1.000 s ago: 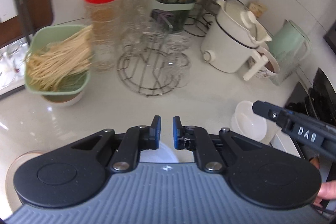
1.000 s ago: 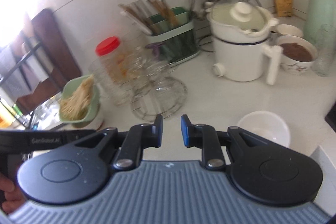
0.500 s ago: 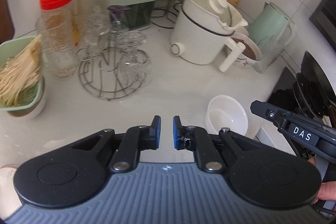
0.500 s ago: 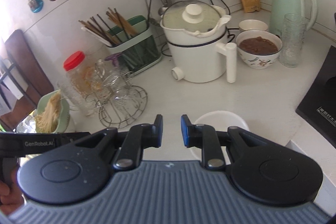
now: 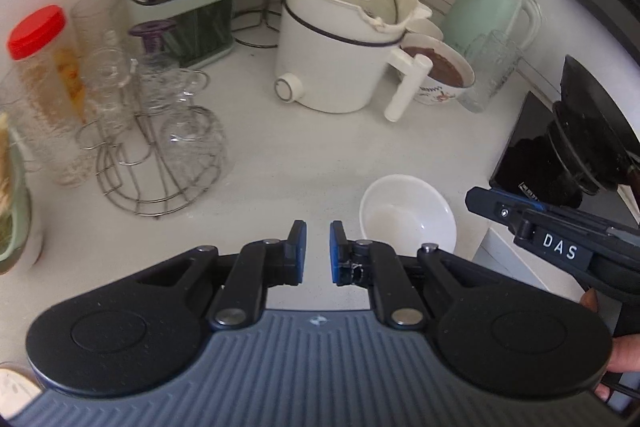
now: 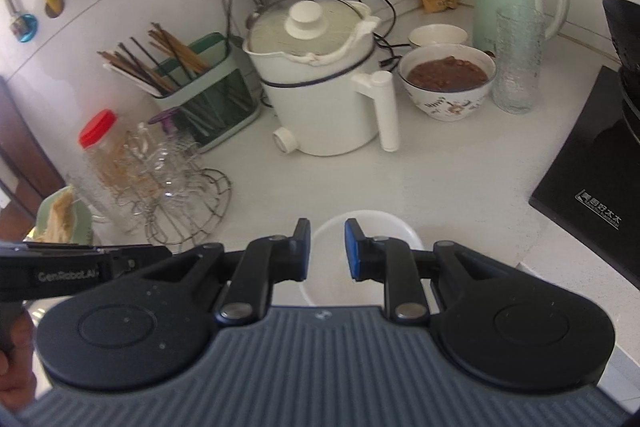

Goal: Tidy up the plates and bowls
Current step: 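Move both tools toward the white ceramic bowl, then close both grippers on the rim of the white ceramic bowl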

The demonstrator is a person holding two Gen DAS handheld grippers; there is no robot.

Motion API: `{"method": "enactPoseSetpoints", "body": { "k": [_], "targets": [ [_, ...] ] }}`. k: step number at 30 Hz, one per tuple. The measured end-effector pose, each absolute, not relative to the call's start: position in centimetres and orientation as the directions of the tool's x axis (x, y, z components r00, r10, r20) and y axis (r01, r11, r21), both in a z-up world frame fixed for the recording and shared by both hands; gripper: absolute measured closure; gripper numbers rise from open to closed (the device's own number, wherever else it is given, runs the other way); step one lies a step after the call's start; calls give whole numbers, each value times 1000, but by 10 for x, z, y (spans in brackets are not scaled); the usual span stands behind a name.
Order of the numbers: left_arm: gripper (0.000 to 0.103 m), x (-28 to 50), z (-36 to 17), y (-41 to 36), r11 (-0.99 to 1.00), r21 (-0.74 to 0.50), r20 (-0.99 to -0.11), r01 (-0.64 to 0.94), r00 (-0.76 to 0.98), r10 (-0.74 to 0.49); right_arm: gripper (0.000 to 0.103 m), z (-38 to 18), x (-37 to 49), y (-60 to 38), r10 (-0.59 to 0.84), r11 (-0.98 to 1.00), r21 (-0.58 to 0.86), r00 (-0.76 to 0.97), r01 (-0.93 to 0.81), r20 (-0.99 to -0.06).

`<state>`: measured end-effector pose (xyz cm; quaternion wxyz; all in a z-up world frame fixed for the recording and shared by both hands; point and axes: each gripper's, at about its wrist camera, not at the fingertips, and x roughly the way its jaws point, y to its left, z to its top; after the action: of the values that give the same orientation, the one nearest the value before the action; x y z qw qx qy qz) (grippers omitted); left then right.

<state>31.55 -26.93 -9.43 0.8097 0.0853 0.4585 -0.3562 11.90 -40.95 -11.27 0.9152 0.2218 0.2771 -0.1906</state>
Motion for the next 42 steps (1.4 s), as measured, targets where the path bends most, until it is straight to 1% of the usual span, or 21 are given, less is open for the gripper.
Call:
{"method": "enactPoseSetpoints", "body": {
  "k": [2, 4, 8, 10, 11, 14, 15, 16, 17, 18, 24, 31, 35, 36, 37, 39, 42],
  "targets": [
    [90, 315, -99, -280, 722, -180, -804, 668, 323, -500, 80, -117, 119, -416, -229, 824, 302, 770, 479, -596],
    [83, 315, -103, -291, 720, -177, -809, 671, 318, -495, 80, -121, 119, -423, -240, 822, 294, 764, 488, -599],
    [72, 314, -106, -309, 709, -173, -806, 683, 316, -501, 80, -129, 121, -437, -237, 812, 300, 753, 500, -614],
    [64, 314, -108, -317, 705, -172, -807, 688, 312, -501, 80, -132, 121, -444, -237, 810, 299, 749, 504, -619],
    [63, 315, -110, -321, 704, -179, -809, 687, 304, -503, 80, -134, 122, -448, -237, 806, 303, 747, 508, -621],
    [63, 320, -120, -331, 705, -199, -819, 681, 280, -501, 80, -140, 124, -461, -227, 790, 322, 737, 522, -637],
    [63, 321, -125, -335, 706, -202, -823, 679, 274, -498, 74, -143, 124, -465, -227, 782, 327, 732, 530, -642],
    [63, 323, -129, -339, 709, -203, -826, 676, 270, -495, 62, -146, 125, -469, -224, 775, 333, 727, 537, -649],
    [62, 324, -133, -343, 712, -204, -832, 672, 265, -488, 57, -149, 125, -473, -219, 767, 341, 721, 543, -657],
    [62, 325, -139, -348, 714, -205, -838, 669, 257, -481, 55, -153, 125, -476, -209, 760, 351, 718, 547, -664],
    [62, 331, -167, -366, 720, -226, -866, 656, 203, -457, 56, -175, 130, -492, -142, 737, 397, 700, 547, -700],
    [62, 337, -189, -380, 736, -229, -883, 637, 183, -433, 57, -200, 137, -505, -46, 692, 462, 673, 554, -739],
    [62, 340, -199, -382, 753, -253, -890, 608, 160, -428, 57, -207, 141, -506, -12, 686, 480, 668, 547, -744],
    [62, 340, -202, -381, 759, -261, -891, 597, 152, -427, 58, -209, 142, -506, -5, 685, 481, 664, 546, -747],
    [63, 341, -204, -379, 765, -265, -894, 587, 149, -423, 62, -211, 143, -505, 0, 685, 480, 659, 547, -752],
    [64, 341, -208, -378, 776, -272, -897, 569, 143, -419, 64, -214, 144, -504, 8, 688, 477, 651, 547, -759],
    [71, 344, -214, -372, 778, -338, -884, 529, 105, -455, 73, -217, 145, -504, 12, 687, 475, 645, 550, -764]
  ]
}}
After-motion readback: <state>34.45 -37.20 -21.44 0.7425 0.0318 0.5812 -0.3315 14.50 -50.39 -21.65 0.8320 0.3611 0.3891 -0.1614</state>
